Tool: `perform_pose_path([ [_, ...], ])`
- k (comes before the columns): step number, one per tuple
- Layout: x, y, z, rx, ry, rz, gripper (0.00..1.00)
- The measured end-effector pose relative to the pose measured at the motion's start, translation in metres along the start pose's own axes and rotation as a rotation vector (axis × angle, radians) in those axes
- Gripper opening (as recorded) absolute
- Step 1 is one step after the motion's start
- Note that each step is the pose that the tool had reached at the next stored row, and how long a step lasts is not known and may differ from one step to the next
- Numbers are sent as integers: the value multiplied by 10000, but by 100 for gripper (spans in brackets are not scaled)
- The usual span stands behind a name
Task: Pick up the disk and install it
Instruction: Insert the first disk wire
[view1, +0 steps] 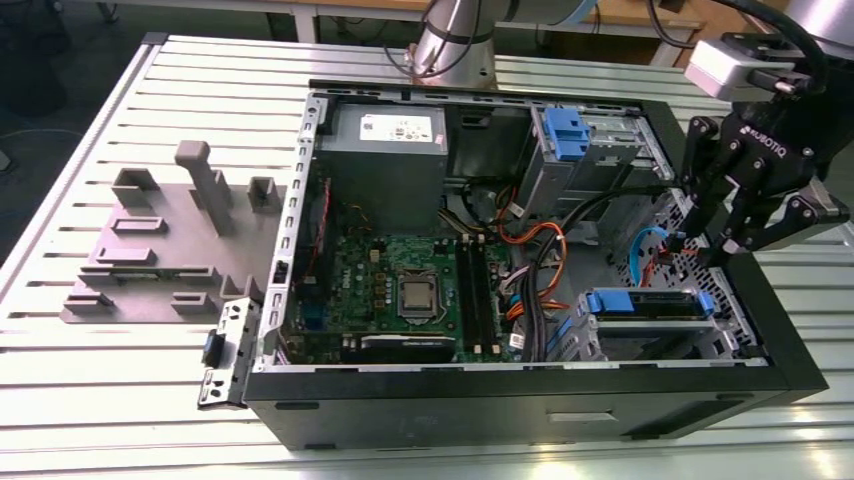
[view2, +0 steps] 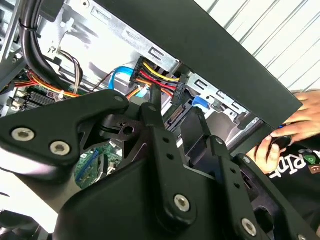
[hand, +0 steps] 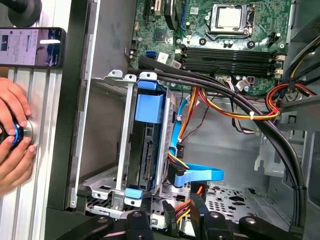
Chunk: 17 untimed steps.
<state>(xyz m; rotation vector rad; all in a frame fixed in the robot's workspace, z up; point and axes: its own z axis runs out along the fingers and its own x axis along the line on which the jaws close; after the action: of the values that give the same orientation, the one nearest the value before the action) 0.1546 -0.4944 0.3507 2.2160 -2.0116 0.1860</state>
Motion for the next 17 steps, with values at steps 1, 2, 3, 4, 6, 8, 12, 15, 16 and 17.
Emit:
perform_pose_path([
  [1,-1,-2,0,-10,10,-3,43],
  [2,-1,-8,-1,-48,20,-12,43],
  [3,-2,-16,-1,-109,37,-22,43],
  [4,-3,-25,-1,-169,70,-31,43],
  [6,-5,-43,-2,-256,198,-44,43],
  [8,-8,-53,0,-321,383,-50,43],
  [12,-27,-64,3,-411,738,-56,43],
  [15,-56,-72,6,-463,766,-70,43],
  [16,-66,-75,7,-483,772,-76,43],
  [17,-76,-77,9,-505,779,-80,43],
])
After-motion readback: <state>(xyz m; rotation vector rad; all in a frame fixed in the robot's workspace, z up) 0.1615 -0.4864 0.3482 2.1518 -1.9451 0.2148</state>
